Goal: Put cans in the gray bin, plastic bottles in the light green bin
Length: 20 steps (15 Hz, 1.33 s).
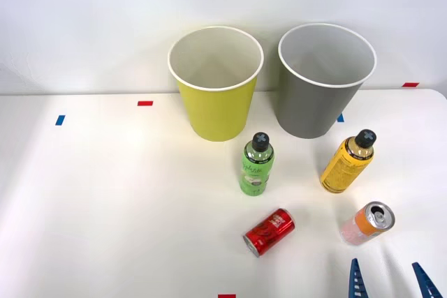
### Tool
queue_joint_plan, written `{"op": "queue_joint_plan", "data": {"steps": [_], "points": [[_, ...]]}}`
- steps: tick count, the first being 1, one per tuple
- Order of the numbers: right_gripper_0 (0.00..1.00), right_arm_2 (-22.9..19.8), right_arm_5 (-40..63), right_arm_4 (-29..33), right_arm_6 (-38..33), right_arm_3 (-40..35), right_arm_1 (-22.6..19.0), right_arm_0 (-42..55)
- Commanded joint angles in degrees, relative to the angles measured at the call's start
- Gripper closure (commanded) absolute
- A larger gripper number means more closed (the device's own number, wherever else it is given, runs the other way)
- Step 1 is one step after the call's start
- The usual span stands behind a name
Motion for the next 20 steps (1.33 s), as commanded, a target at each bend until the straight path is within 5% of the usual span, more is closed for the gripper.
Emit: {"op": "queue_joint_plan", "data": {"steps": [1,20], "points": [[0.00,0.00,0.00,0.00,0.00,0.00,0.00,0.00],[0.00,0.00,0.00,0.00,0.00,0.00,0.00,0.00]]}}
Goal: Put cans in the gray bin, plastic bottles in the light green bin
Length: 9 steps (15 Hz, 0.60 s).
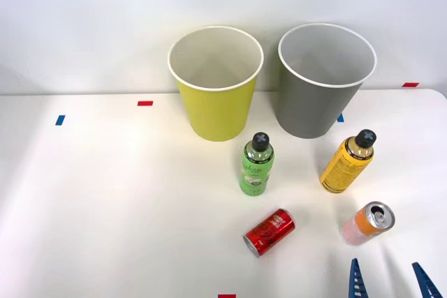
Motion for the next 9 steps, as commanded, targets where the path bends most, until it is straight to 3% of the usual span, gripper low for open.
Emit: {"op": "queue_joint_plan", "data": {"steps": [1,9], "points": [[0.00,0.00,0.00,0.00,0.00,0.00,0.00,0.00],[0.00,0.00,0.00,0.00,0.00,0.00,0.00,0.00]]}}
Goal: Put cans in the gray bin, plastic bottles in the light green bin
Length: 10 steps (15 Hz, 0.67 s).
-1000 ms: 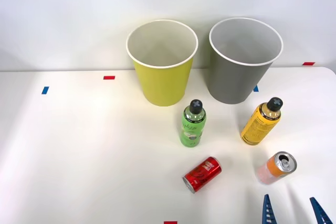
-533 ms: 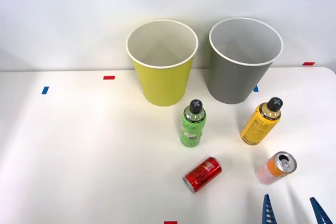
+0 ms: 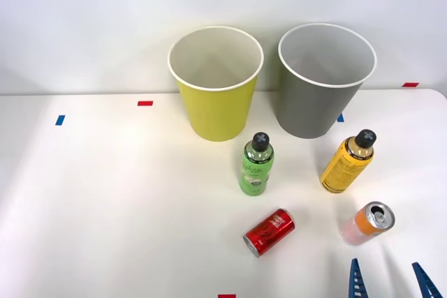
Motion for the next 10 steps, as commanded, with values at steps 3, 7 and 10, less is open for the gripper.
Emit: {"op": "queue_joint_plan", "data": {"steps": [3,7,10], "points": [[0.00,0.00,0.00,0.00,0.00,0.00,0.00,0.00],[0.00,0.00,0.00,0.00,0.00,0.00,0.00,0.00],[0.00,0.35,-1.58,-0.18,0.18,3.08,-0.18,-0.26]]}}
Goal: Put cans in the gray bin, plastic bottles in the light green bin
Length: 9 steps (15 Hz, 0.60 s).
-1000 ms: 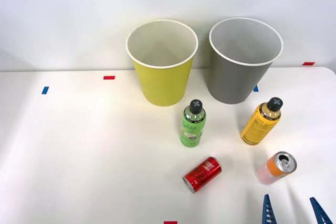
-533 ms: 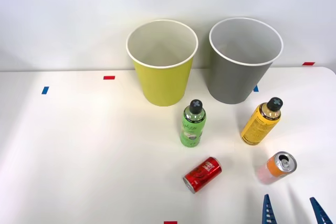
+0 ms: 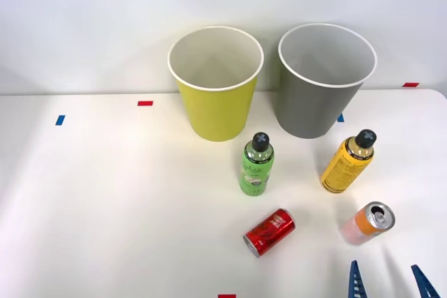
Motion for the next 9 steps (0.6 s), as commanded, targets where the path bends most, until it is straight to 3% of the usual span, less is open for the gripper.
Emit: {"op": "queue_joint_plan", "data": {"steps": [1,9], "points": [[0.00,0.57,-2.69,-1.17,0.53,1.35,-0.49,-0.06],[0.00,2.68,-2.25,-3.19,2.99,1.35,-5.59,-2.87]]}}
